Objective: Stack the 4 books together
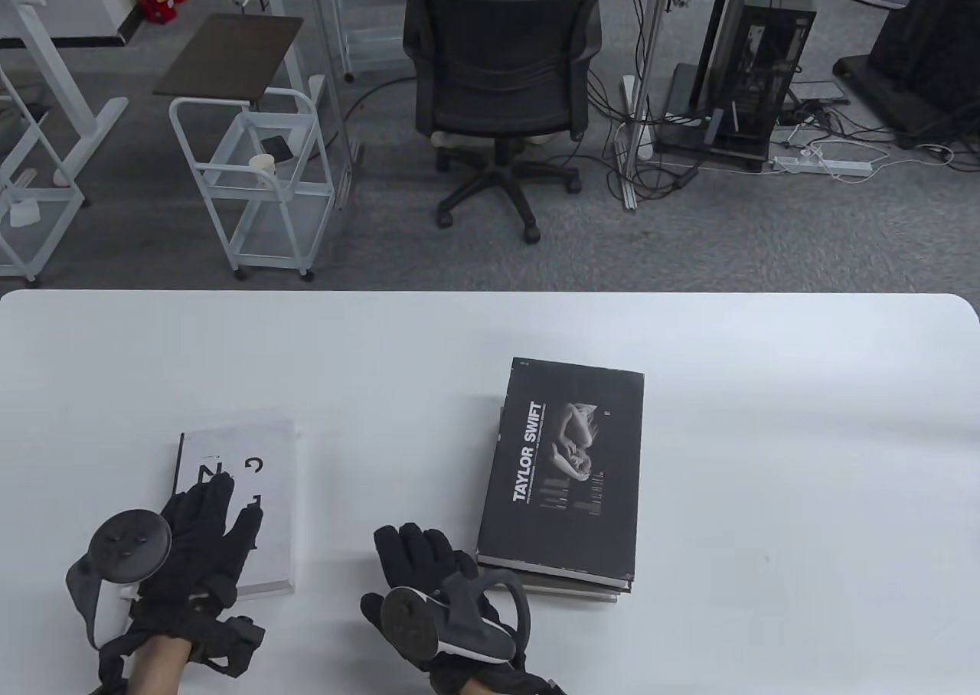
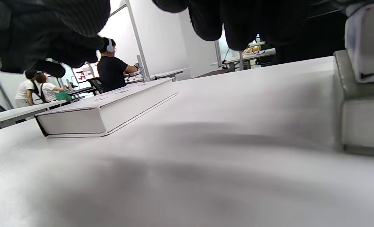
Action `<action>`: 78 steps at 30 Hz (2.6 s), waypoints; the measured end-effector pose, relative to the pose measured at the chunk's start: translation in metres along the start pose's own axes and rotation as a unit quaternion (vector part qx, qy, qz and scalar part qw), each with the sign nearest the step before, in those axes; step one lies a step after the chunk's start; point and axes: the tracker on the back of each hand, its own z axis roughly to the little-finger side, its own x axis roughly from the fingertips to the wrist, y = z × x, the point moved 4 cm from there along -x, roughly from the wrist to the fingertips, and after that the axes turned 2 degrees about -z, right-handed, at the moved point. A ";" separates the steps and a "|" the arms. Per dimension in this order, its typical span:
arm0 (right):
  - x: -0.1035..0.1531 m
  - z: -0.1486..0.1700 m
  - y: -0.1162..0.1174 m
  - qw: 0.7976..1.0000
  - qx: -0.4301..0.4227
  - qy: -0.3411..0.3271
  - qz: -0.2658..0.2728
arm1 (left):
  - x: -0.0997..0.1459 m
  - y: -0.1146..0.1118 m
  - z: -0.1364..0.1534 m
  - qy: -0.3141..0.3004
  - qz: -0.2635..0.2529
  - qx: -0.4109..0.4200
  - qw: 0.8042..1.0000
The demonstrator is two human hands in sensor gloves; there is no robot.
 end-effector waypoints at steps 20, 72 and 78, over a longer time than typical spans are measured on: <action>-0.003 0.018 0.012 0.998 -0.053 0.030 -0.032 | -0.007 -0.016 0.037 0.127 0.012 -0.095 0.987; -0.008 0.026 0.035 0.991 -0.034 0.064 -0.113 | 0.026 -0.088 -0.051 -0.051 0.084 -0.229 0.968; -0.009 0.023 0.039 0.990 -0.015 0.066 -0.126 | 0.020 -0.068 -0.012 0.071 0.082 -0.222 0.969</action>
